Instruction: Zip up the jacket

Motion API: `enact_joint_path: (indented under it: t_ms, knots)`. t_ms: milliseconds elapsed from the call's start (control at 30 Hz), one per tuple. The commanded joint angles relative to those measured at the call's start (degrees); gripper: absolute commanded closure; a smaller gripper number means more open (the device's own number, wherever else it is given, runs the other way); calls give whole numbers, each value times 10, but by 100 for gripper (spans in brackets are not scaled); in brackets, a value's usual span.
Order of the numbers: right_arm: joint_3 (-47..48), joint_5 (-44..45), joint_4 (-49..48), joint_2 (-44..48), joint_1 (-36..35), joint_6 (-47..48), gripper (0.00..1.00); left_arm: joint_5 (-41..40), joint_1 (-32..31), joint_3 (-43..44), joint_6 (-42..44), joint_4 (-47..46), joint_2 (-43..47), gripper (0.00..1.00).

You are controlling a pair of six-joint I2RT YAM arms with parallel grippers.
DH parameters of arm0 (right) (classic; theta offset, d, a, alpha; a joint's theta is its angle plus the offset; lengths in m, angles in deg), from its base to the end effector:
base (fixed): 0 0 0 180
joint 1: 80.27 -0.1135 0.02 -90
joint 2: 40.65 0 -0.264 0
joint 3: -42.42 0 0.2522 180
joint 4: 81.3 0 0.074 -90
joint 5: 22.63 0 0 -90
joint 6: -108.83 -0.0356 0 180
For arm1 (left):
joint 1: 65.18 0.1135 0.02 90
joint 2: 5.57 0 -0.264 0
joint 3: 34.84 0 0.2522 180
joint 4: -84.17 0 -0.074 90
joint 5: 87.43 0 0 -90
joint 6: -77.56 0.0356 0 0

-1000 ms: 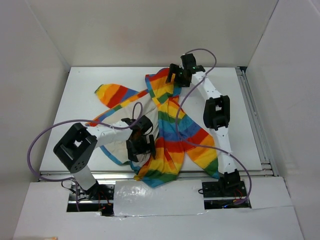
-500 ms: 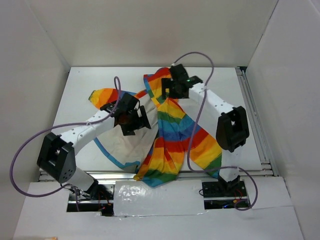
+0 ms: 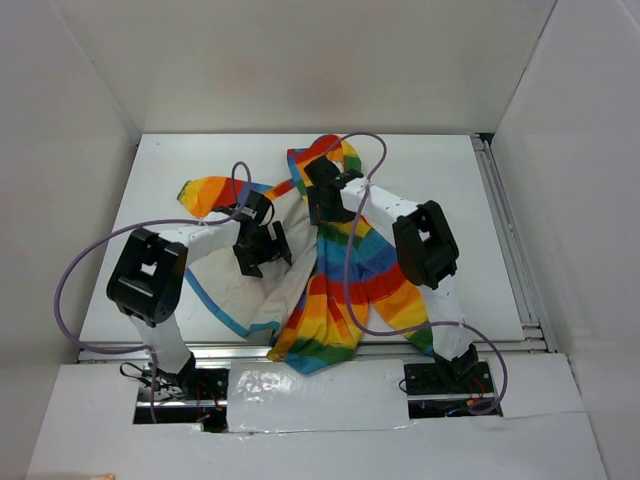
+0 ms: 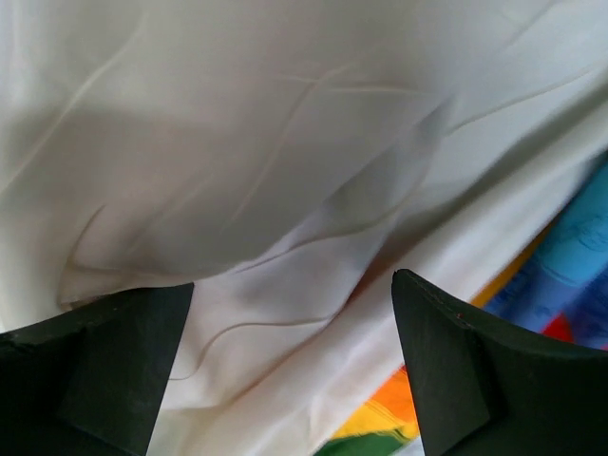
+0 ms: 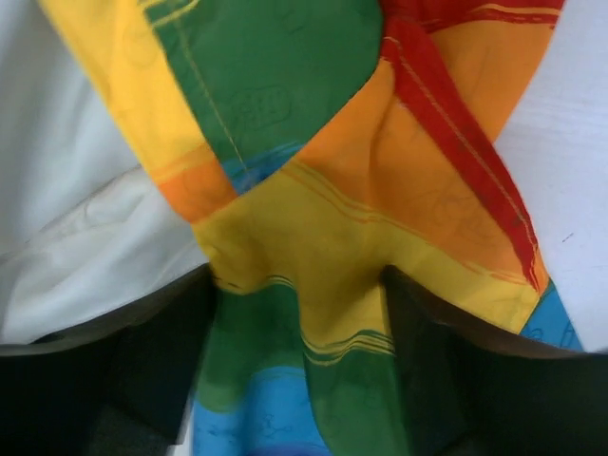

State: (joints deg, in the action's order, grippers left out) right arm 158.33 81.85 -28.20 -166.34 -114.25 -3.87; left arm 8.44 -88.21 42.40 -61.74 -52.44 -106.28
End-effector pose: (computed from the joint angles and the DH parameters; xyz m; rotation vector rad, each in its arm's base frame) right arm 0.3964 0.2564 0.1885 -0.1768 2.6036 0.0070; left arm 0.3146 -0.1377 0.1718 -0.6162 2.7718 -0.4605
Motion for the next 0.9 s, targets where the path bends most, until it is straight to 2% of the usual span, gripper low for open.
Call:
enact_joint_path:
  t_ms: [0, 33, 67, 100, 133, 167, 200, 300, 333, 400, 433, 500, 533, 600, 700, 767, 800, 867]
  knots:
    - [40, 44, 5, -12, 14, -22, 28, 14, 9, -16, 17, -24, -22, 1]
    - [45, 50, 7, -22, 18, -26, 36, 18, 11, -20, 18, -32, -26, 1]
    - [49, 50, 7, -25, 24, -37, 49, 20, 13, -27, 22, -32, -32, 1]
    - [48, 38, 1, -23, 37, -44, 72, 18, 18, -29, 18, -34, -33, 1]
    - [42, 33, 1, -17, 44, -46, 83, 16, 18, -33, 18, -35, -36, 1]
    - [33, 28, -15, -7, 51, -52, 100, 12, 20, -35, 17, -32, -40, 6]
    - [10, 22, -28, 3, 66, -54, 100, 6, 20, -35, 15, -27, -42, 8]
    - [-33, -22, -72, 74, 108, -50, 100, -21, 17, -29, 3, 1, -45, 4]
    - [-37, -80, -79, 84, 124, -39, 100, -24, 15, -32, 4, 0, -43, 3]
    - [-44, -142, -102, 110, 175, -29, 100, -31, 17, -32, 1, 7, -45, 3]
    - [-44, -220, -103, 113, 194, -24, 100, -42, 17, -32, -3, 10, -47, 2]
    - [-14, -309, -80, 105, 245, 22, 96, -49, 17, -31, -9, 22, -48, 2]
    - [1, -384, -73, 99, 260, 34, 96, -49, 17, -31, -8, 20, -48, 2]
    - [10, -446, -91, 97, 308, 61, 93, -47, 18, -32, -8, 18, -47, 2]
    - [32, -456, -70, 84, 323, 78, 91, -52, 18, -32, -11, 23, -48, 2]
    - [81, -446, -41, 56, 332, 98, 84, -55, 18, -30, -18, 33, -49, 1]
    - [95, -438, -18, 49, 332, 105, 59, -55, 19, -27, -20, 37, -52, 1]
    - [121, -427, 6, 33, 323, 123, 21, -55, 20, -20, -25, 43, -56, 1]
